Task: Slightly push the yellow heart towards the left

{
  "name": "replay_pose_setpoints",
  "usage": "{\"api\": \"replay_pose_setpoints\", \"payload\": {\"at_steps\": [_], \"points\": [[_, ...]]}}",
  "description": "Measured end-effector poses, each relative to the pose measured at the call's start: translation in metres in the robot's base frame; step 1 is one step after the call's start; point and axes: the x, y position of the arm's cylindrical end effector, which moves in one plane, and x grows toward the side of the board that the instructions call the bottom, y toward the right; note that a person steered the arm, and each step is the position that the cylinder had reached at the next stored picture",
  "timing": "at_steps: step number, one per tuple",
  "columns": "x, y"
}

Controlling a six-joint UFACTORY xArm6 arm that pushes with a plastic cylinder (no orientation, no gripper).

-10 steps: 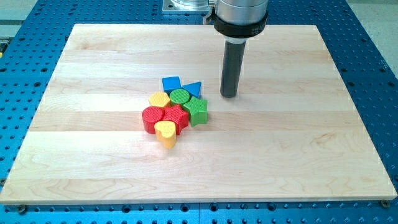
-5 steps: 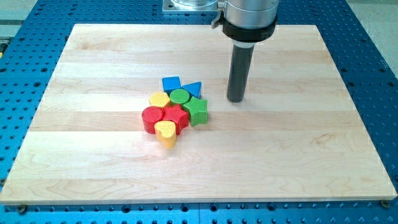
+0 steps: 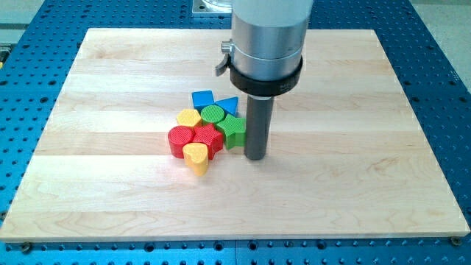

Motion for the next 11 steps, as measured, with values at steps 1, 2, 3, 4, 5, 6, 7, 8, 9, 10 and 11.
{"api": "replay_pose_setpoints", "payload": {"at_steps": [1,2,3,4,5,6,7,8,9,10,11], "points": [[0.010,-0.020],[0.010,-0.021],[0.010,-0.020],[0.010,-0.013],[0.016,-0.016],[0.029,-0.043],[0.030,-0.045],[0.030,-0.045],[0.029,-0.070],[0.021,-0.080],[0.013,-0.074]]}}
